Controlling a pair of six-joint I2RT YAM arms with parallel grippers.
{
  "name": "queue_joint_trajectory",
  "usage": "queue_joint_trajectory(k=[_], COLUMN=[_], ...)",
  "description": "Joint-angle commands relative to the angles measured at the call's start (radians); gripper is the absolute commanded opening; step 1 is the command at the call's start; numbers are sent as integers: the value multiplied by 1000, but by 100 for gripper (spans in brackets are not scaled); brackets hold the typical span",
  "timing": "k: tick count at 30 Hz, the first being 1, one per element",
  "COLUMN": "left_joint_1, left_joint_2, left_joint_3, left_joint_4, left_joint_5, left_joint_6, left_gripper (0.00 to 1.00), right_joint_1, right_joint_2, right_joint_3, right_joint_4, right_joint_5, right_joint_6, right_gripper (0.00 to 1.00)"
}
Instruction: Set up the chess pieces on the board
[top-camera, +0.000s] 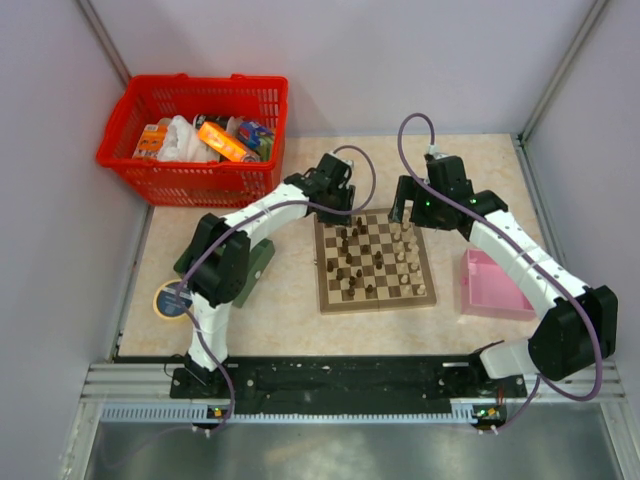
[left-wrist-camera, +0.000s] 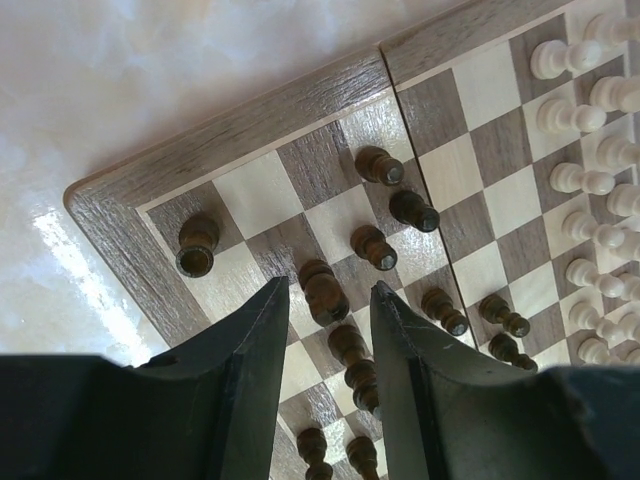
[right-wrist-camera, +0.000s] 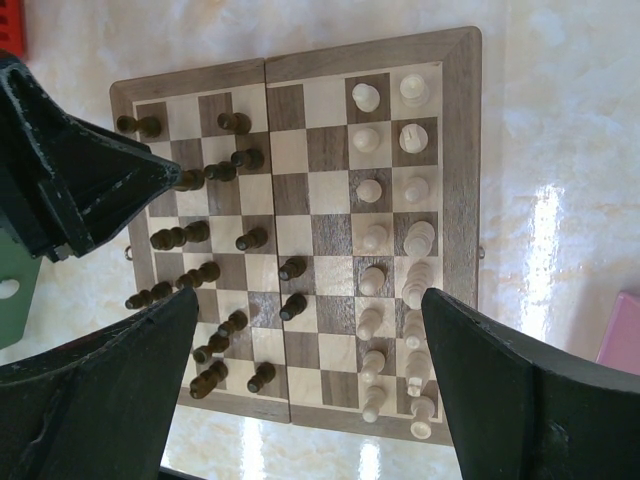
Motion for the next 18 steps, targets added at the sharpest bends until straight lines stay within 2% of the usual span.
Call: queue_joint_trajectory(k=[1,11,18], left_joint_1=[2,2,2], left_joint_2=[27,52,55], left_joint_3=[13,30,32], left_joint_4=[-5,-23,-28], left_joint_5=[18,21,20], left_joint_6=[15,18,22], left_gripper=[44,41,30], right_joint_1=[-6,-6,-6], right_joint_2=[-40,-41,-40], right_joint_3=[-5,-5,-8], right_joint_4=[18,18,18], right_joint_5=[6,8,11], right_joint_6=[-2,-4,-4], right_gripper=[93,93,93])
